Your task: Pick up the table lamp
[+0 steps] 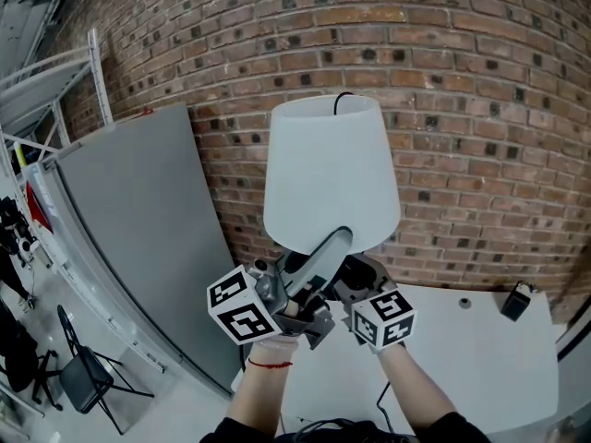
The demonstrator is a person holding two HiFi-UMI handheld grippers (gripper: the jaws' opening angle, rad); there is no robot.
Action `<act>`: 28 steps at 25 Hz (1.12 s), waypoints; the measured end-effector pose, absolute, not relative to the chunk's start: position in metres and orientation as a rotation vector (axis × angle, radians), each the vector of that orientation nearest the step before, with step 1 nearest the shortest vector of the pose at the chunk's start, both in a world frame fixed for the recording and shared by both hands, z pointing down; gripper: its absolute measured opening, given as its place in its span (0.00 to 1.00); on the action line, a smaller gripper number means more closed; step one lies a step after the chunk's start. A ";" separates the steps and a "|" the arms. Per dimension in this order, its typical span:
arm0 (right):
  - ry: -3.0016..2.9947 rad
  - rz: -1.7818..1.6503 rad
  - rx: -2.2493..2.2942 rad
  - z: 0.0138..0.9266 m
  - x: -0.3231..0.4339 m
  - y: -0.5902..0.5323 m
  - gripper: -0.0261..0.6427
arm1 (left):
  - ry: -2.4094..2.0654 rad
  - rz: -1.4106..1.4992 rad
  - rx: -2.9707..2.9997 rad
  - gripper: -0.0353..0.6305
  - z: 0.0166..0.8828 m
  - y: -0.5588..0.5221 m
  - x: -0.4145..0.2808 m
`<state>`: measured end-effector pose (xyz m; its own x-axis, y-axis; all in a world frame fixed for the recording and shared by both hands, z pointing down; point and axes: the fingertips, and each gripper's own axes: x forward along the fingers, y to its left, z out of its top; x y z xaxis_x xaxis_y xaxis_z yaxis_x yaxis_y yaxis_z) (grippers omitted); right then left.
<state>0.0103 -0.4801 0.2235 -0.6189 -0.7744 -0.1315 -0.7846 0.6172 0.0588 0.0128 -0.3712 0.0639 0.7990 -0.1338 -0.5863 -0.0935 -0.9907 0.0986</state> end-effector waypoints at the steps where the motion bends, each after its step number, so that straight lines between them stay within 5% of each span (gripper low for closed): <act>1: 2.738 0.175 -1.323 0.221 0.010 -0.480 0.28 | -0.183 -0.960 2.922 0.06 0.061 -0.371 0.013; 28: 2.689 0.297 -1.331 0.178 0.011 -0.470 0.28 | -0.148 -1.033 2.972 0.07 0.027 -0.352 0.008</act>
